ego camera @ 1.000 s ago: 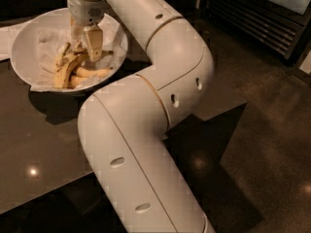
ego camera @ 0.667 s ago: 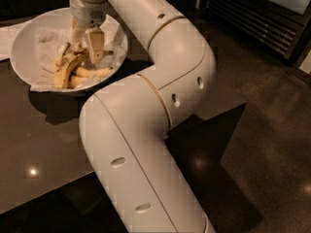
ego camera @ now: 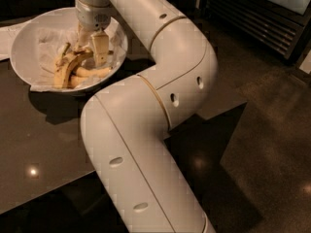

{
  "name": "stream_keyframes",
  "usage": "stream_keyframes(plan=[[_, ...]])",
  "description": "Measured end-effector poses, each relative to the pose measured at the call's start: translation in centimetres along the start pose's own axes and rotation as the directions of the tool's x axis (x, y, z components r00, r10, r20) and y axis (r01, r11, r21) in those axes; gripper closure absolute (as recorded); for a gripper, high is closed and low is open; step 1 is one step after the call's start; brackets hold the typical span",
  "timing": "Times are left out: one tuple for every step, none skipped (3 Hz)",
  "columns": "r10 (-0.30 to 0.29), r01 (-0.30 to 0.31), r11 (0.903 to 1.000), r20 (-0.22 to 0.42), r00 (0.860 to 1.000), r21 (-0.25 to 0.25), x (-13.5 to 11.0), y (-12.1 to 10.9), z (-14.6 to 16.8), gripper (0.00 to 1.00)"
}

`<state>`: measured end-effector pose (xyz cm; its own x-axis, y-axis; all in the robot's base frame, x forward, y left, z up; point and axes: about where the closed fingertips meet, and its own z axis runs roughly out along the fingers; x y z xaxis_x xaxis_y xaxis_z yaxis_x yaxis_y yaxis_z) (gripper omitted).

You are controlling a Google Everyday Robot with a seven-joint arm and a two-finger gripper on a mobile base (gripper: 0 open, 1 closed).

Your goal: Pick banana from white bowl

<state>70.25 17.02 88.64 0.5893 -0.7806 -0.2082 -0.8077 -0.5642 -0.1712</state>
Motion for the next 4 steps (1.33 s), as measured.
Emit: stream_keyframes(plan=[[0.005,-0.005,1.0,-0.008,1.0,-0.006,0.47,0.02,0.28,0.33],[0.003,-0.003,1.0,-0.014,1.0,-0.009,0.62,-0.08,0.42,0.33],[-0.007,0.007,0.9999,-0.02,1.0,-0.015,0.43,-0.28,0.72,0.34],[-0.027,0.027,0.9996,-0.033,0.999,-0.011,-0.1,-0.74,0.54,0.34]])
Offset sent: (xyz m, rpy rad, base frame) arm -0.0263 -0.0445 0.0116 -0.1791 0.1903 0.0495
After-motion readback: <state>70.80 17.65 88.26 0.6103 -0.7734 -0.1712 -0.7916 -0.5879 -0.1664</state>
